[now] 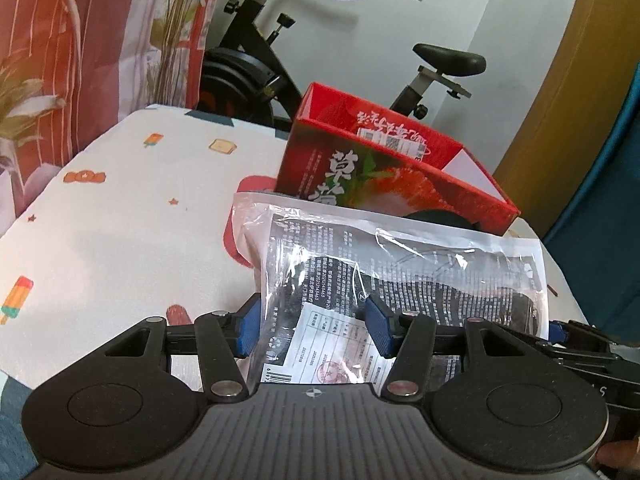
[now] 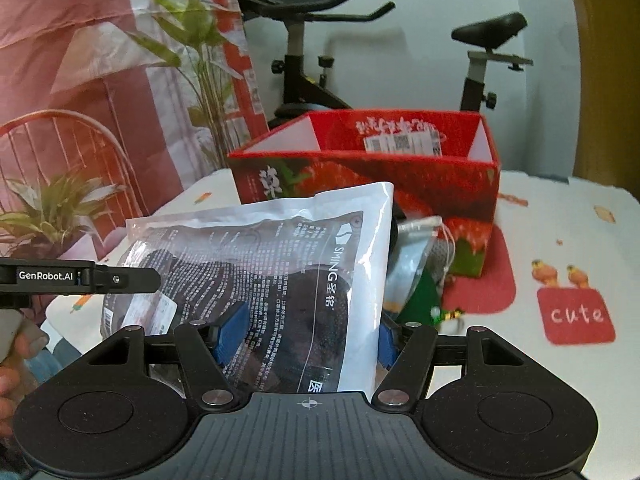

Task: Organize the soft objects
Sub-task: 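Lift the clear plastic bag with the left gripper toward the red box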

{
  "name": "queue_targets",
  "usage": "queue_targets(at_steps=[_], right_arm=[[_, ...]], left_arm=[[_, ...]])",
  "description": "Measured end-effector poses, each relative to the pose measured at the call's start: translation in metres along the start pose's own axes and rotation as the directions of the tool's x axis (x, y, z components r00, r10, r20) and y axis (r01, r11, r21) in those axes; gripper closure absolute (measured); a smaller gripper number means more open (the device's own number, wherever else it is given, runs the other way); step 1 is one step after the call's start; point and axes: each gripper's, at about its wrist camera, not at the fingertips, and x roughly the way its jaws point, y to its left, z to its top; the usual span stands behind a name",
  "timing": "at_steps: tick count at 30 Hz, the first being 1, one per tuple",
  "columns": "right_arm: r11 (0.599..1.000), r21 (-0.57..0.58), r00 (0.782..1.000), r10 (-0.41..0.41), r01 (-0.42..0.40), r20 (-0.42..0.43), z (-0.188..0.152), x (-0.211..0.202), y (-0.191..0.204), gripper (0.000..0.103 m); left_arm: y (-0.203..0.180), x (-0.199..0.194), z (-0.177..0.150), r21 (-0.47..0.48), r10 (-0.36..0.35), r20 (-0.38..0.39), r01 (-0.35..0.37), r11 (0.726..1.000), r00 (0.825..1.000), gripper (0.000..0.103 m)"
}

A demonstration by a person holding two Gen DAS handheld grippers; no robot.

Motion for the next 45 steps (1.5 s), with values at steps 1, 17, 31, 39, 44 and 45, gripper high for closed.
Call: queue_targets(at_steps=[1,17,31,39,44,45], right_arm=[[1.0,-0.004,1.0,0.003,-0.003,0.009,0.002,-0.001,0.0,0.043],[0.999,0.03,1.0,0.016,-0.016,0.004,0.001,0.0,-0.002,0.043],[1.0,0.011,1.0,0.019,-0.019,0.006,0.001,0.0,0.002,0.043],[1.0,0.005,0.999,0.023,-0.023,0.026,0.005,-0.005,0.002,0.043],[1.0,0.008,0.998,0.024,-0.025,0.051,0.014,-0.009,0.001,0.043],[1.0,0.003,0.998,0.024,-0.024,0.059,0.018,-0.011,0.001,0.043]], left_arm=[[0.0,-0.001,0.002,0.001,-0.004,0.004,0.004,1.0,1.0,0.046],[-0.01,-0.009,0.009,0.047,0.041,-0.002,-0.041,0.998,0.999,0.046],[-0.007,-0.009,0.008,0.037,0.045,-0.006,-0.044,0.998,0.999,0.046],[-0.01,-0.011,0.009,0.053,0.049,0.001,-0.049,0.997,0.999,0.046],[-0.012,-0.014,0.016,0.063,0.037,0.018,-0.038,0.997,0.999,0.046],[-0.013,-0.016,0.019,0.066,0.033,0.026,-0.035,0.997,0.999,0.046]])
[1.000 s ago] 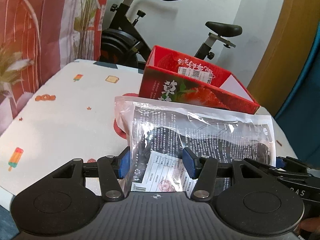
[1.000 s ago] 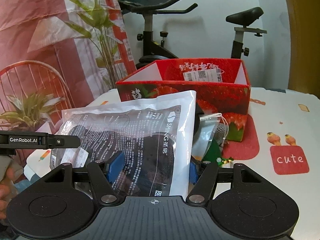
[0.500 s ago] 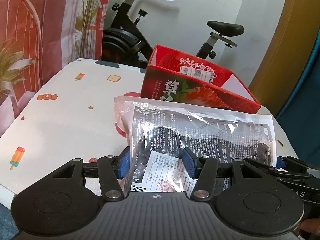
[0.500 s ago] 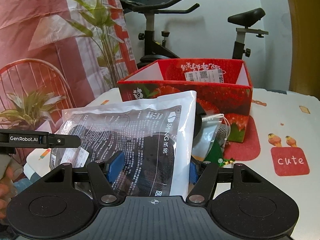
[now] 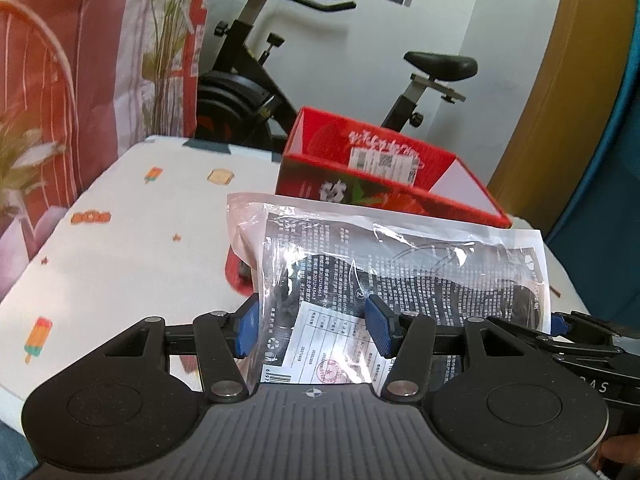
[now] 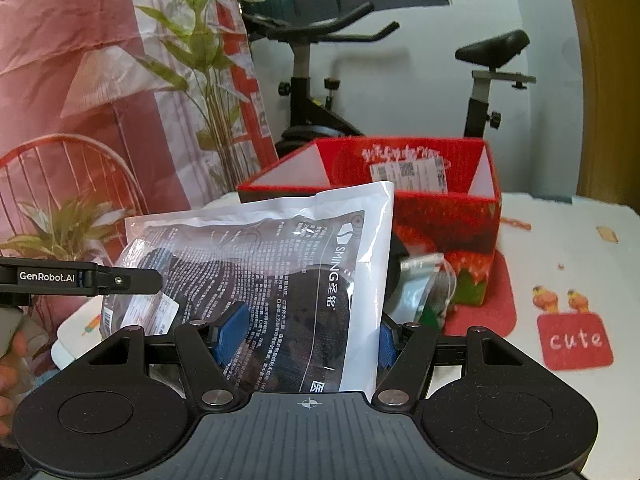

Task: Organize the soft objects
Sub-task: 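Lift the clear plastic bag with the left gripper toward the red box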

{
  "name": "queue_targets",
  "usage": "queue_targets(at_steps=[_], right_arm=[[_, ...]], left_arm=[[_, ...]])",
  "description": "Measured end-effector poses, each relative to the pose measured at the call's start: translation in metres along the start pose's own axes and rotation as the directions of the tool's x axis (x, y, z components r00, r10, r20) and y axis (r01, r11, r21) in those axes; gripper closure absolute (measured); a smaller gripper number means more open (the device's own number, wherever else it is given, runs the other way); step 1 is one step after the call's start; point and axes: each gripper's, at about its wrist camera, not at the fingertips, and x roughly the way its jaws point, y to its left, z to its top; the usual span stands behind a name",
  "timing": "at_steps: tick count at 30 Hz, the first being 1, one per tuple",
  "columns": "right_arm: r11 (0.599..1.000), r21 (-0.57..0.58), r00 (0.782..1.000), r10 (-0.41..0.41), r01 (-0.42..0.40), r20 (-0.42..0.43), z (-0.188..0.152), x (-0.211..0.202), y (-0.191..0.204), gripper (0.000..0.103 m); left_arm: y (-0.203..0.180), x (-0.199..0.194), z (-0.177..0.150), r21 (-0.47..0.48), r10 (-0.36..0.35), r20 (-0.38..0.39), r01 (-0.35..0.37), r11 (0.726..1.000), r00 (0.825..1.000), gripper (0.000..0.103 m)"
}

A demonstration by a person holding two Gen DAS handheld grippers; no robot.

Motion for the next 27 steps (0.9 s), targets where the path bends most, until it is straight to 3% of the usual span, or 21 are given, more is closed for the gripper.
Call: queue_targets(at_steps=[12,27], right_arm=[[0.999,-0.039,0.997,0.007,-0.004,0.079,0.04,-0.006,-0.007,0.042],[1.0,-0.023,0.994,0.022,-0.019,0.106,0.072,0.004,-0.038,0.042]], left_arm=[[-0.016,-0.008,0.033,0.054,-0.013,0.066,0.01,0.999,0.998,0.046],[-0.031,0.012,0.066,0.098,-0.04,0.039,0.036,0.995,0.998,0.046]])
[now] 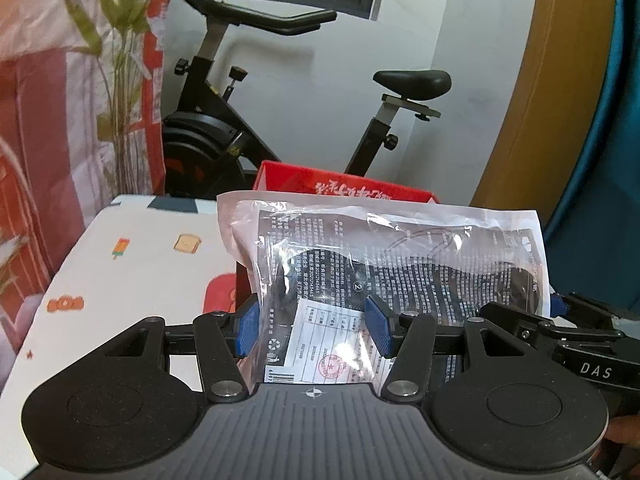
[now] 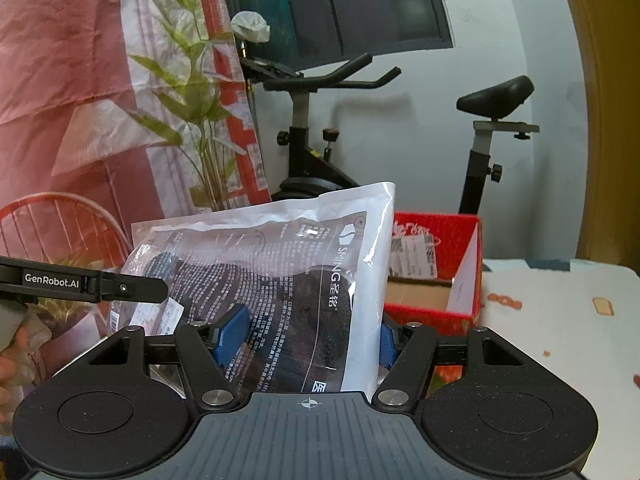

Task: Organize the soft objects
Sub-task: 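Lift the clear plastic bag with the left gripper toward the red box, then lower the bag into the red box and open the left gripper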

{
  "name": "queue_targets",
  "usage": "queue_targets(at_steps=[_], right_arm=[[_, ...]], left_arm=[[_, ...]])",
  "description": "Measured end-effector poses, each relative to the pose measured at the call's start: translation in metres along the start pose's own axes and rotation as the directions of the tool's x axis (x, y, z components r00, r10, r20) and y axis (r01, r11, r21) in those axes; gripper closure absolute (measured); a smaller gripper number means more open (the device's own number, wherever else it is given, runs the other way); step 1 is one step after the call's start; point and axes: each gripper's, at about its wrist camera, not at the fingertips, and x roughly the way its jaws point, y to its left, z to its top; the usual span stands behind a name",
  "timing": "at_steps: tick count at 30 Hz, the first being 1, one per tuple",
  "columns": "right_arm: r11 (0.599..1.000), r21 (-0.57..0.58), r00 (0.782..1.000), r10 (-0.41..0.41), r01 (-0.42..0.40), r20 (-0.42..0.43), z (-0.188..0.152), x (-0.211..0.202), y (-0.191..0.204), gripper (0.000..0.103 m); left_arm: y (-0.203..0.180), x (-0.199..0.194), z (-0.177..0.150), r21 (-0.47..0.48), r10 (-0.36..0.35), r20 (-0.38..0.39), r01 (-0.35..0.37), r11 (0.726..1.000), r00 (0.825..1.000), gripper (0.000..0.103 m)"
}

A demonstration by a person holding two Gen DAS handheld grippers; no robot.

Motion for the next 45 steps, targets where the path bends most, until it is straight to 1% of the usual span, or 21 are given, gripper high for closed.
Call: queue_targets(at_steps=[5,10,16,20,25,28,30,31,33,34,37,40,43,45], right_arm=[[1.0,0.012,1.0,-0.003,0.003,0.021,0.01,0.009,-0.012,0.042],[1.0,0.021,1.0,-0.001,0.001,0.024,0.023,0.021,-0.024,0.042],[1.0,0.013,1.0,0.004,-0.004,0.024,0.052,0.04,-0.042,0.042],[0.999,-0.036,1.0,-0.011,0.013,0.029,0.077,0.061,-0.052,0.042],[0.999,-0.019,1.0,-0.028,0.028,-0.003,0.102,0.103,-0.079,0.042],[0.998,-0.027,0.998,-0.054,0.053,-0.035,0.108,0.134,-0.096,0.043],[0.997,-0.033,0.996,-0.068,0.066,-0.061,0.11,0.155,-0.108,0.043],[0.997,-0.027,0.993,-0.079,0.077,-0.089,0.111,0.165,-0.114,0.043],[0.996,-0.023,0.988,-0.089,0.086,-0.128,0.111,0.185,-0.126,0.044],[0.996,-0.038,0.989,-0.084,0.08,-0.125,0.111,0.194,-0.13,0.045],[0.992,-0.07,0.976,-0.116,0.105,-0.186,0.109,0.218,-0.136,0.045],[0.989,-0.081,0.958,-0.142,0.126,-0.25,0.107,0.237,-0.14,0.045],[0.983,-0.113,0.937,-0.172,0.144,-0.305,0.105,0.253,-0.14,0.044],[0.978,-0.135,0.925,-0.195,0.159,-0.326,0.103,0.26,-0.138,0.043]], left_arm=[[-0.008,0.006,0.012,0.035,0.004,0.018,-0.005,0.999,1.0,0.046],[-0.011,0.018,0.025,0.05,0.002,0.02,-0.003,0.999,1.0,0.046],[-0.009,0.037,0.049,0.061,-0.022,0.044,0.019,0.998,0.999,0.046],[-0.009,0.055,0.07,0.074,-0.033,0.067,0.028,0.997,0.997,0.046],[-0.008,0.093,0.099,0.089,-0.052,0.07,0.046,0.995,0.996,0.046],[-0.007,0.122,0.11,0.095,-0.052,0.046,0.047,0.994,0.998,0.052],[-0.005,0.14,0.117,0.097,-0.049,0.029,0.046,0.994,0.998,0.058],[-0.003,0.152,0.12,0.096,-0.047,0.015,0.045,0.994,0.999,0.059],[0.0,0.172,0.123,0.093,-0.043,-0.008,0.044,0.995,0.999,0.066],[0.002,0.181,0.123,0.092,-0.04,-0.023,0.042,0.995,0.999,0.067],[0.005,0.205,0.124,0.093,-0.027,-0.07,0.033,0.995,0.997,0.068],[0.003,0.225,0.122,0.12,-0.007,-0.108,0.02,0.993,0.994,0.068],[0.003,0.242,0.119,0.131,0.015,-0.157,0.006,0.991,0.987,0.07],[0.004,0.25,0.118,0.145,0.035,-0.181,-0.009,0.989,0.983,0.071]])
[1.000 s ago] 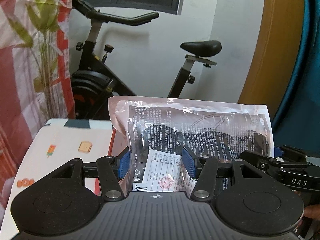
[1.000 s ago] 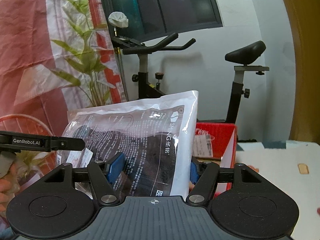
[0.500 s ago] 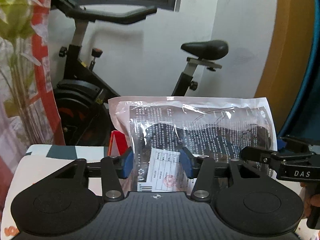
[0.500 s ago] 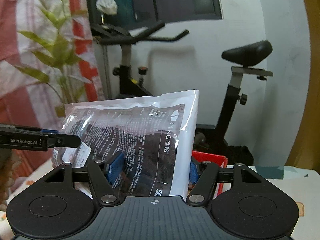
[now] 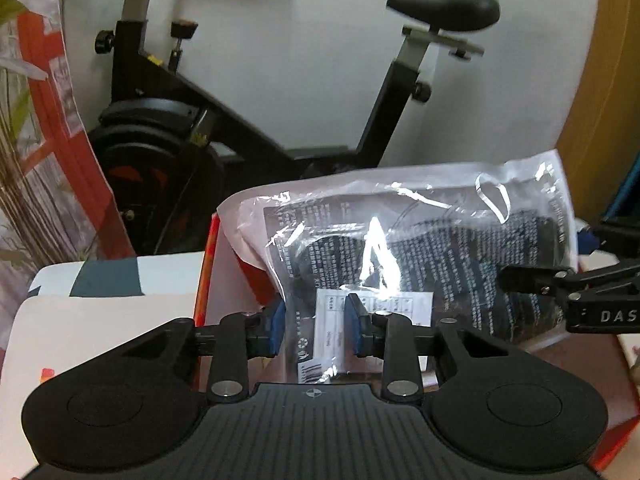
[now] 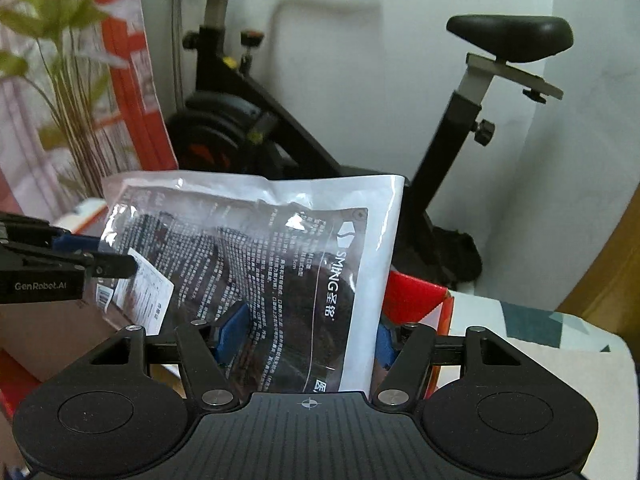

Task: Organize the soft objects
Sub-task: 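Lower the bag into the red box and open the left gripper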

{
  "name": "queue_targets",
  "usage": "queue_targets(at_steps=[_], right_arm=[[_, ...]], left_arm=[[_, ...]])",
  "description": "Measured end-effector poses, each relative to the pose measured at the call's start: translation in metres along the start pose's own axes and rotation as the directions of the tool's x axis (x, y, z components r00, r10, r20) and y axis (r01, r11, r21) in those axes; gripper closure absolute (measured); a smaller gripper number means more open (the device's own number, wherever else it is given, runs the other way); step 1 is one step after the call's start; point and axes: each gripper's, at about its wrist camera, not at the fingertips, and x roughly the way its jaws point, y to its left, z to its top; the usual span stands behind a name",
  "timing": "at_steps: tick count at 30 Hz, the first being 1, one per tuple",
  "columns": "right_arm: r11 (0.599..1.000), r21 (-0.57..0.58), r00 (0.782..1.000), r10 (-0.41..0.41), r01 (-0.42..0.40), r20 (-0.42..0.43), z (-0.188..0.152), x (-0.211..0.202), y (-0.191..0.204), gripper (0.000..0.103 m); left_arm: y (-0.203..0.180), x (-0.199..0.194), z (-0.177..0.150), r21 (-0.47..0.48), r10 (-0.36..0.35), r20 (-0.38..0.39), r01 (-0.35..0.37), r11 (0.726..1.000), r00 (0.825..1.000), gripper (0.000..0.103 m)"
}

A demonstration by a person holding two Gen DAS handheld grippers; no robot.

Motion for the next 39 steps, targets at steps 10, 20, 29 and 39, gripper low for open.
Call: queue_targets(at_steps=[10,20,29,39], right_arm=[[0.994,-0.045,0.995,-0.102,0.101,-0.02,0.004,0.006,0.011,0.031],[0.998,0.052,0.998,-0.041,0.043,-0.044,0.003,-0.011,0.002,0.057],[0.993,0.039,0.982,-0.101,0.109,-0.159,-0.012,0.009,0.002,0.07],[0.992,0.099,0.997,-0.081,0.082,-0.02,-0.013,-0.057,0.029,0.035]], left_arm=[[0.011,0.004,0.004,-0.035,0.027,-0.049,-0.028,0.999,0.998,0.071],[0.0,-0.018,0.004,-0.003,0.046,-0.001,-0.046,0.999,0.999,0.071],[-0.003,-0.044,-0.009,-0.029,0.032,0.018,-0.031,0.999,0.999,0.071],[-0.004,-0.083,-0.024,-0.047,0.095,0.045,-0.093,0.995,0.994,0.03]])
